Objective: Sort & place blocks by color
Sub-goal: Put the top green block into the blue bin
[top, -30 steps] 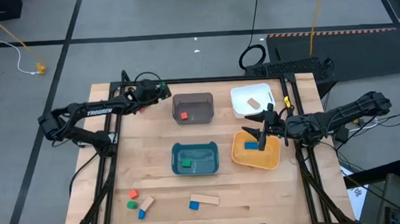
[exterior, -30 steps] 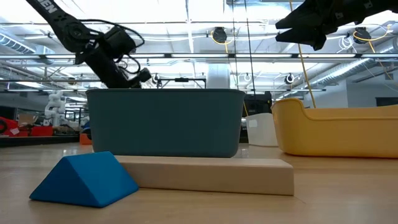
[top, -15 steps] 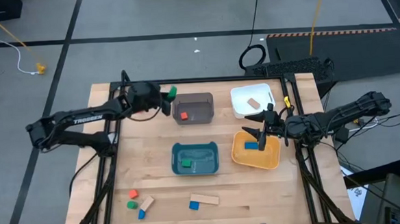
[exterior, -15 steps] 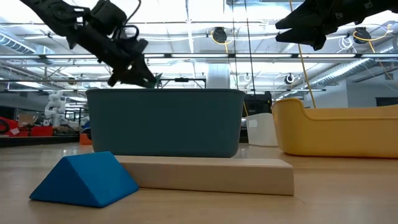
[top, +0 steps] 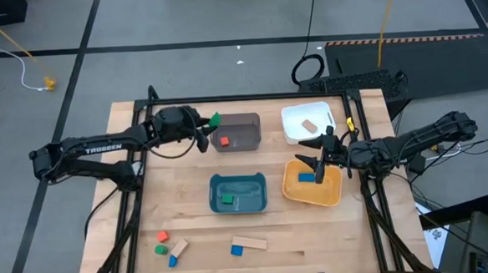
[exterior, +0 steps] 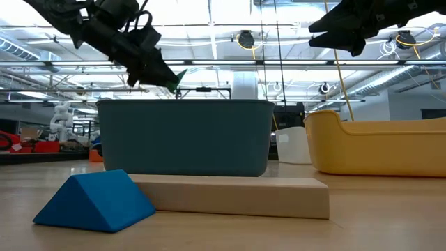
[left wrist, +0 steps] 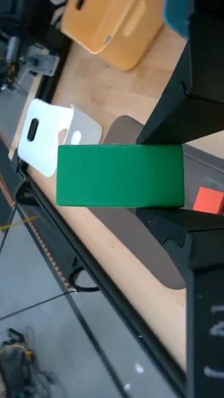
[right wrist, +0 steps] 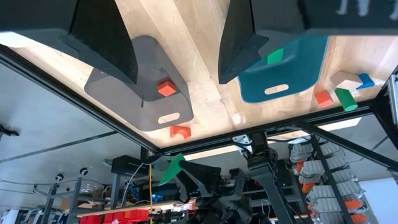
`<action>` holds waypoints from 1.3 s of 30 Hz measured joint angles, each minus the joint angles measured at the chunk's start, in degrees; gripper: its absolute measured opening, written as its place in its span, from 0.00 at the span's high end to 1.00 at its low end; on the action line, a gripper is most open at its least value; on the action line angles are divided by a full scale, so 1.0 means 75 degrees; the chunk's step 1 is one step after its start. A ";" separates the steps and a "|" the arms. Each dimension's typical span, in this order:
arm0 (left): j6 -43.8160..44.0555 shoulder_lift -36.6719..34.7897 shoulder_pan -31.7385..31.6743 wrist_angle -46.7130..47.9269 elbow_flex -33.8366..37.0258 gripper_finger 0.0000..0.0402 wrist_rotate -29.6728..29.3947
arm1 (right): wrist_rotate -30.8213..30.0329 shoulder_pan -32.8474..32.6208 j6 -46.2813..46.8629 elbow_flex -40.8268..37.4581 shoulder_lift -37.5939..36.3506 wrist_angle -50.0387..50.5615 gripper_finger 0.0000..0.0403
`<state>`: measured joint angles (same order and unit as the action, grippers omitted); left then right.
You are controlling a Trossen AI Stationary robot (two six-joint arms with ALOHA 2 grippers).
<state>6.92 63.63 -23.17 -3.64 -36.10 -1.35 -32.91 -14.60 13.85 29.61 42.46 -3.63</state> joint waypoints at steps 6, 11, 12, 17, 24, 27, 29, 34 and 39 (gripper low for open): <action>-0.0764 -0.0003 -0.0106 -0.0246 0.0000 0.64 -0.0607 | 0.0000 0.0002 0.0000 -0.0001 0.0000 0.0002 0.47; -0.0889 -0.0003 -0.0415 -0.0663 0.0000 0.62 -0.0628 | -0.0002 0.0002 -0.0001 0.0000 0.0000 0.0002 0.47; -0.0886 -0.0057 -0.0495 -0.0672 0.0000 0.62 -0.0596 | 0.0001 0.0002 -0.0001 -0.0003 0.0000 -0.0001 0.47; -0.2351 -0.0744 -0.0936 -0.0213 -0.0009 0.63 0.0081 | -0.0002 0.0001 0.0000 0.0000 0.0000 0.0002 0.47; -0.3048 -0.1204 -0.0546 0.1064 -0.0009 0.63 0.1430 | -0.0001 0.0000 0.0000 -0.0001 -0.0001 0.0002 0.47; -0.3291 -0.1044 -0.0109 0.1461 -0.0006 0.62 0.1830 | -0.0001 -0.0001 0.0002 -0.0001 0.0000 0.0001 0.47; -0.3343 -0.0874 0.0232 0.1654 -0.0002 0.63 0.2140 | -0.0002 -0.0001 -0.0001 0.0000 0.0000 0.0002 0.47; -0.1923 -0.0495 0.1151 0.1590 0.0000 0.65 0.2523 | -0.0002 0.0002 -0.0001 0.0000 0.0000 0.0000 0.47; -0.0641 -0.0090 0.2196 0.1650 0.0000 0.63 0.2522 | -0.0002 0.0000 0.0000 0.0000 0.0000 0.0002 0.47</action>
<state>2.11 62.96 -6.70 8.73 -36.10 17.56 -32.93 -14.60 13.86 29.60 42.46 -3.62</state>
